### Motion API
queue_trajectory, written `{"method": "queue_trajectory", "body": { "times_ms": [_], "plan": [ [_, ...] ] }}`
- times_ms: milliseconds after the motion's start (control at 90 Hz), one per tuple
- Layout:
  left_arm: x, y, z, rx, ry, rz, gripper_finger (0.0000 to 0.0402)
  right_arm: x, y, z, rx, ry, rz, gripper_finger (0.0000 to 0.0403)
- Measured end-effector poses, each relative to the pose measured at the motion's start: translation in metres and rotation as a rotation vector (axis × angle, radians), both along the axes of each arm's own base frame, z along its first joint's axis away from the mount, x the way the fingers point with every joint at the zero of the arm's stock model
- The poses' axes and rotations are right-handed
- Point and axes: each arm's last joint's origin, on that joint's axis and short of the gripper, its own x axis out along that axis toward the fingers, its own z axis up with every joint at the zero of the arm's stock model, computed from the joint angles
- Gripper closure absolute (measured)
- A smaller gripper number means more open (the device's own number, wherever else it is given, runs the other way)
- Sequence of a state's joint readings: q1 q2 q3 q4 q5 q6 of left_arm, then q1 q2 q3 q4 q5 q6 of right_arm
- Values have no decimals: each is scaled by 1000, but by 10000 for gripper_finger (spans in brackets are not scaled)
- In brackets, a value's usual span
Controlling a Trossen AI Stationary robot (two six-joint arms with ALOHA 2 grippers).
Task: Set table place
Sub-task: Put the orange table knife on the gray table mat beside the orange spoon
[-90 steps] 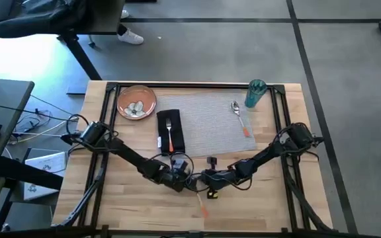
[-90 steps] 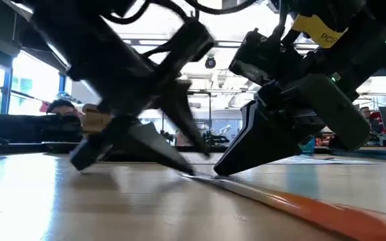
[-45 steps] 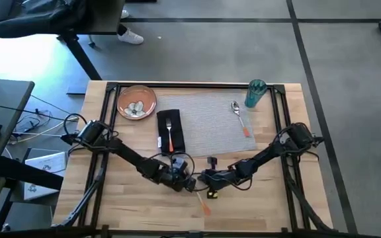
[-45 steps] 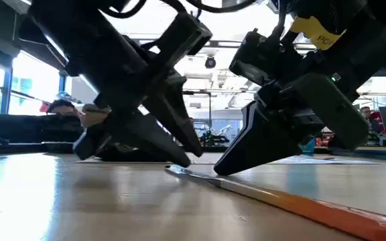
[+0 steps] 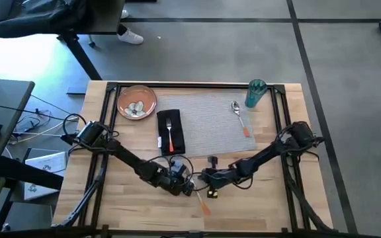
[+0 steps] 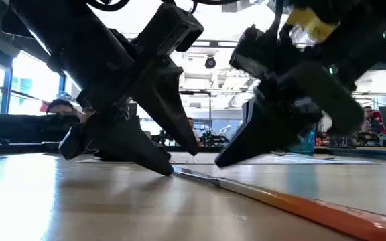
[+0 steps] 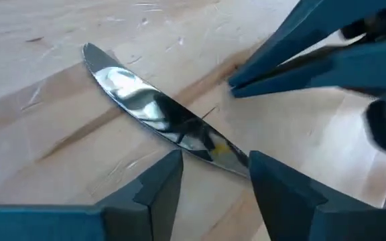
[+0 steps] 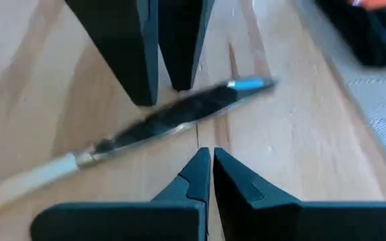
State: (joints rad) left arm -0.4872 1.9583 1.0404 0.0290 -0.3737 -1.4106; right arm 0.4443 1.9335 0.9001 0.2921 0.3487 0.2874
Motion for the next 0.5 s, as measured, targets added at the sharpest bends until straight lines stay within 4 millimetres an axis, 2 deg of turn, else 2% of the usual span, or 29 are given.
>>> {"method": "queue_trajectory", "body": {
  "times_ms": [156, 289, 500],
  "plan": [
    [0, -1, 0, 9, 0, -4, 246, -4, 0, 13, 53, 14, 5, 390],
    [0, -1, 0, 24, 0, -16, 247, -8, -1, 19, 86, 50, -4, 345],
    [-1, 0, 0, 31, 2, -16, 247, -16, 1, 21, 213, 182, 107, 281]
  ]
}}
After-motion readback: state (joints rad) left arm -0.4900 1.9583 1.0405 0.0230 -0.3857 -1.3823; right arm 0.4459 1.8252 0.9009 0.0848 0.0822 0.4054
